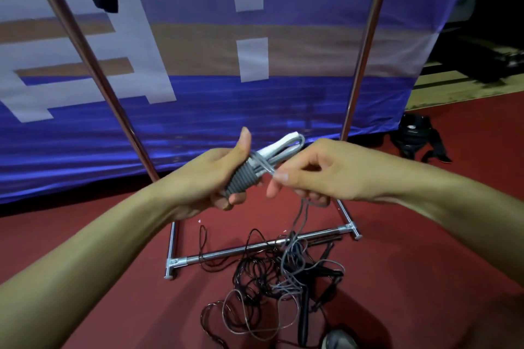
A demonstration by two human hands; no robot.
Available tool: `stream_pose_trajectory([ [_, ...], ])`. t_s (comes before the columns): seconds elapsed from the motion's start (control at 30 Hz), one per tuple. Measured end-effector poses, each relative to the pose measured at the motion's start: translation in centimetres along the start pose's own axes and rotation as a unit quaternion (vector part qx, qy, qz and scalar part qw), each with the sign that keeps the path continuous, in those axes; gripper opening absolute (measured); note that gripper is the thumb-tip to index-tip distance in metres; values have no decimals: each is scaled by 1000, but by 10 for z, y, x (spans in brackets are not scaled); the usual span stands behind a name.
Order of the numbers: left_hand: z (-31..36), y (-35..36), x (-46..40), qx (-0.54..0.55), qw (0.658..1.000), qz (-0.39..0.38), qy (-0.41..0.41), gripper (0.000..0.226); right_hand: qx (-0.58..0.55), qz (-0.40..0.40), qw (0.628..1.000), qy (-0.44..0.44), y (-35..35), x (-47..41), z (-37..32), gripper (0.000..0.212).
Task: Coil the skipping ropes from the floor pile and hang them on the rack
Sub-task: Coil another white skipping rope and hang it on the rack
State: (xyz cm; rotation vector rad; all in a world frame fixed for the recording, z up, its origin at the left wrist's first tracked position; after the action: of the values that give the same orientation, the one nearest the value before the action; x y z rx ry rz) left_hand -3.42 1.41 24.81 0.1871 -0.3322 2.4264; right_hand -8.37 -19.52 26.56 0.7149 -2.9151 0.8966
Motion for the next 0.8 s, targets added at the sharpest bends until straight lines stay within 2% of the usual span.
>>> stream_pose_trajectory([
  [0.13,6,8,-4,30,998,55,8,50,-51,-49,995,65,10,-7,17,35],
  [0.23,6,6,-5,70,996,47,11,43,-77,-110,987,93,5,-7,29,37],
  [0.37,7,6,-1,101,995,-22,9,43,-23,-155,986,58,-2,-10,49,29],
  [0.5,5,0,2,129,977,-169,-7,36,23,-128,990,61,-11,-14,64,13],
  [0.57,2,-3,4,95,961,-257,-34,31,42,-103,993,51,-21,-16,60,10],
  [0.67,-4,-5,7,-54,939,-328,-86,14,120,-123,985,24,-31,-17,51,12],
  [0.73,-7,0,10,-156,922,-339,-105,16,106,-158,981,43,-35,-16,47,14],
  [0.8,-8,7,9,-203,920,-322,-97,18,65,-154,984,57,-35,-15,41,20],
])
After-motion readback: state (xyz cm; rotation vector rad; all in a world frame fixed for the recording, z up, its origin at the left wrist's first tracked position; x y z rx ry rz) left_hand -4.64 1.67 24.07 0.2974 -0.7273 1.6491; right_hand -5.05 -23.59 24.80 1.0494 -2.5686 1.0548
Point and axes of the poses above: each hand's wrist, its own x-axis away from the middle knuckle, its own y-axis out of the palm, z = x × y, the point moved 1 cm from there along -x, towards the middle knuckle, and after that the axes turned 4 degrees about y, right-handed, at the moved point
